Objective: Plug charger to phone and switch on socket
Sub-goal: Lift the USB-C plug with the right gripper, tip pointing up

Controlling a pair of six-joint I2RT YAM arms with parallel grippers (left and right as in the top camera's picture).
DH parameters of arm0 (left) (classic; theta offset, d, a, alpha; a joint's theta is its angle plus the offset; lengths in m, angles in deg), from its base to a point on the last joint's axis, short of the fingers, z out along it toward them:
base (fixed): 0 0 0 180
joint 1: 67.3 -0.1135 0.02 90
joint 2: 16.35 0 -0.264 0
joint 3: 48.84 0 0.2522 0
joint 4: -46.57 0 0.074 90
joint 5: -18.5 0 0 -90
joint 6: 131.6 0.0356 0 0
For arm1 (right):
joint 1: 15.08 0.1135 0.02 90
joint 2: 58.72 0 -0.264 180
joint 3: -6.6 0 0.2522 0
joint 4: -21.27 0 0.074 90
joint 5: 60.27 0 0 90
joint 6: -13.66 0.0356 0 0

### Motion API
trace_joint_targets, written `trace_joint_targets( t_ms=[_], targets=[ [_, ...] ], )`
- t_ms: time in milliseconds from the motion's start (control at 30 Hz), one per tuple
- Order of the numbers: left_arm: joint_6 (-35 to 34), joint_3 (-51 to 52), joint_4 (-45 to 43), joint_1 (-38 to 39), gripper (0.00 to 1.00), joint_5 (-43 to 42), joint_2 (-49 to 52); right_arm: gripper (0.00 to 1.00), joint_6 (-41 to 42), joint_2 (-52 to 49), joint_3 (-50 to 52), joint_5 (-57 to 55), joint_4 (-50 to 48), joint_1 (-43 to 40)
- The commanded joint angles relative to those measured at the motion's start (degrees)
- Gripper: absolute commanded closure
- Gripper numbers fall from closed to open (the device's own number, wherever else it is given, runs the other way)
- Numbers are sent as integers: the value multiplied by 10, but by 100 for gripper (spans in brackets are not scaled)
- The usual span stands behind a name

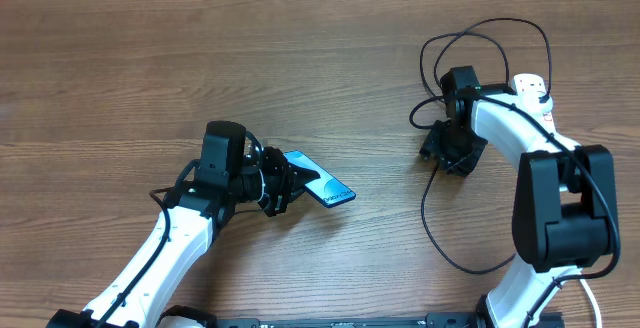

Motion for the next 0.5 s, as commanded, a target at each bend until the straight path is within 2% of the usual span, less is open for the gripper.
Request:
trace_joint_targets(
  t_ms=[0, 133, 333, 467],
  targets=[
    [9, -8, -4, -3, 96, -20, -7, 52, -1, -40, 26, 3, 1, 6],
    [9, -8, -4, -3, 96, -20, -7, 59, -2, -40, 47, 3, -24, 6],
    [9, -8, -4, -3, 96, -24, -7, 89, -2, -40, 60, 3, -65, 6],
    [9, -8, -4, -3, 96, -30, -7, 92, -2, -40, 59, 3, -92, 6]
  ],
)
